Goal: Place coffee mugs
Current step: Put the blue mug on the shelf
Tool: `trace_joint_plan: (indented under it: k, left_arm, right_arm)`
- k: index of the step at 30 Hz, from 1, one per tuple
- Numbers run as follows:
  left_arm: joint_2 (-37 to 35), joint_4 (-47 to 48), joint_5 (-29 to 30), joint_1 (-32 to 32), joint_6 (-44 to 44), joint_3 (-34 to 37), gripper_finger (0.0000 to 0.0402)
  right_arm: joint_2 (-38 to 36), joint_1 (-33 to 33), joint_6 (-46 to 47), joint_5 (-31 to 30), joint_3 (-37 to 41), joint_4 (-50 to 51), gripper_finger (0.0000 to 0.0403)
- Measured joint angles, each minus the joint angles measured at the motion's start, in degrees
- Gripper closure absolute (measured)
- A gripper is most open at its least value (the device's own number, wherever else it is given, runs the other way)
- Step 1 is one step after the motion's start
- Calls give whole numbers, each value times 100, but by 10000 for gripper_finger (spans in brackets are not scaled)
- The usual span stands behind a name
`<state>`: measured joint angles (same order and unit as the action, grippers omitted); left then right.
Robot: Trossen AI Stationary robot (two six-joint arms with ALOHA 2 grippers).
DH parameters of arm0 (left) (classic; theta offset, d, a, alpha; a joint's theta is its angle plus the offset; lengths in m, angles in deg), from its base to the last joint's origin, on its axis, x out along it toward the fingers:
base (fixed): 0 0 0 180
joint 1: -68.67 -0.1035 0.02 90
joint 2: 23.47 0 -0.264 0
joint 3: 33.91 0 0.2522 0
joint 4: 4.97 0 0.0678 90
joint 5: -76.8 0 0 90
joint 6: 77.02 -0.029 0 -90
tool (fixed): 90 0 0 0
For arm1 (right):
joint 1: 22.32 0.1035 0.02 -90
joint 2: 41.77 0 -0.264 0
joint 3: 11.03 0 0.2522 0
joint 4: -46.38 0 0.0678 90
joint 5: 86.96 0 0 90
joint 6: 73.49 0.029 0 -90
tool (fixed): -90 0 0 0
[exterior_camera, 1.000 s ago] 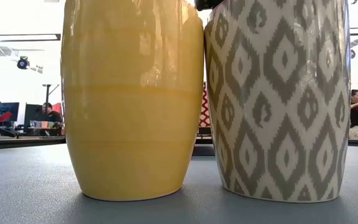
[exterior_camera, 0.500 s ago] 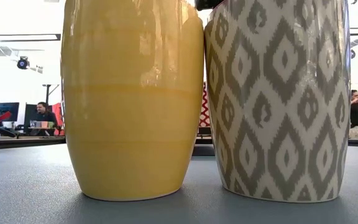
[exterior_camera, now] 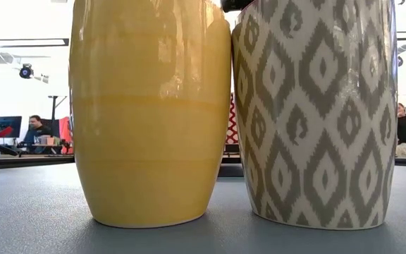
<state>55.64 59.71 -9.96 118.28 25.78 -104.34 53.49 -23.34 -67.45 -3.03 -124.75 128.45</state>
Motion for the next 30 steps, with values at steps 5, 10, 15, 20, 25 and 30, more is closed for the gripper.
trace_joint_plan:
  k: [5,10,15,20,25,30]
  left_arm:
    - [205,47,-122,-10,-273,2,299]
    - [238,68,-122,-138,-718,2,385]
    - [131,217,-348,-488,-1515,7,395]
    - [-225,1212,-200,-1168,-2445,7,397]
    - [-747,1909,266,-2147,-3456,7,399]
    - [-1150,1947,662,-3419,-4627,7,399]
  right_arm:
    - [0,0,-7,-2,0,2,298]
    - [0,0,-8,0,2,0,298]
    - [0,-13,-26,-2,0,-2,298]
    - [3,-13,-9,-2,1,-2,298]
    - [4,-13,37,-2,2,-2,298]
    - [4,-13,82,-2,1,-13,298]
